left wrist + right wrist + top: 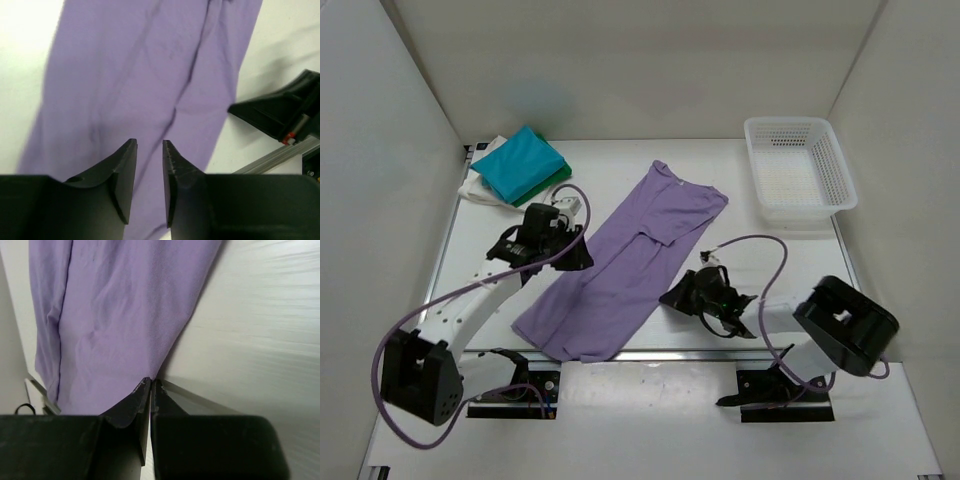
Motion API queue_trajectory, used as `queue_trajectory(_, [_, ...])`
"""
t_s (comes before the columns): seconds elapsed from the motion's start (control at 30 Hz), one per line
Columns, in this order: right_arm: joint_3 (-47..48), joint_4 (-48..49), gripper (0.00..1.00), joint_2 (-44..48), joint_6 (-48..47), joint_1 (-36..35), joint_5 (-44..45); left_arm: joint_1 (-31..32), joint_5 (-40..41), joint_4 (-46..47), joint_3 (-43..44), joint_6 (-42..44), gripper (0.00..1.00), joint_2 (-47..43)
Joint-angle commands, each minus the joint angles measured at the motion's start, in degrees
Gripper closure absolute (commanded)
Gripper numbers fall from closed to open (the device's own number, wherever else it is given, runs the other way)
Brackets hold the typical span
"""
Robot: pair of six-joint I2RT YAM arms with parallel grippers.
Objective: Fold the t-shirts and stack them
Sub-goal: Rotate the tshirt 90 degrees
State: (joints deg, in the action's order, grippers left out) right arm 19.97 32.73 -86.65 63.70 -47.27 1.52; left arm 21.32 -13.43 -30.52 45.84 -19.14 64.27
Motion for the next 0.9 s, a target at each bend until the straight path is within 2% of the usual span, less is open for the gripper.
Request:
queue_trajectory(0.0, [-4.31, -6.79, 1.00, 7.61, -7.70, 4.27, -4.93, 2.14, 1.21, 4.67, 5.73, -0.29, 0.61, 5.75])
queue_trajectory(0.1, [-7.04, -11.98, 0.99, 14.12, -11.31, 9.46, -8.18, 3.55, 2.00, 6.26, 11.61, -0.03, 0.56, 14.09])
queue_trajectory(0.13, [-7.05, -13.82, 0.95, 15.80, -12.54, 11.91, -8.89, 3.90, 2.27, 6.27, 13.11, 0.41, 0.51, 17.87])
queue_trajectory(0.2, [-6.70, -17.25, 0.75, 18.43, -15.18, 14.29, -11.44, 3.47, 2.18, 7.40, 18.38, 0.76, 0.47, 23.06])
queue_trajectory(0.23, [-5.39, -19.79, 0.68, 19.32, -16.14, 14.83, -12.06, 3.38, 2.01, 7.76, 20.75, 0.77, 0.45, 26.23])
queue_trajectory(0.3, [-4.33, -23.49, 0.63, 21.08, -18.08, 14.75, -11.72, 2.59, 1.48, 8.64, 25.58, 1.29, 0.42, 31.50])
queue_trajectory(0.37, [-4.06, -24.81, 0.63, 24.58, -18.96, 15.36, -12.06, 2.58, 1.74, 8.20, 30.78, 2.00, 0.40, 37.05])
queue_trajectory(0.57, [-5.82, -25.08, 0.64, 31.53, -20.72, 17.74, -17.08, 3.99, 3.93, 1.19, 55.21, 6.92, 0.32, 57.53])
queue_trajectory(0.73, [-6.26, -27.28, 0.64, 35.67, -21.43, 15.89, -16.46, 3.20, 4.99, -9.36, 84.69, 8.41, 0.25, 76.75])
queue_trajectory(0.8, [-6.17, -27.72, 0.64, 36.72, -22.04, 15.89, -17.25, 1.36, 2.46, -3.87, 82.48, 6.05, 0.21, 77.31])
queue_trajectory(0.87, [-6.17, -28.69, 0.63, 36.91, -22.39, 16.68, -18.21, 0.57, 0.96, -3.66, 86.05, 4.81, 0.21, 79.94])
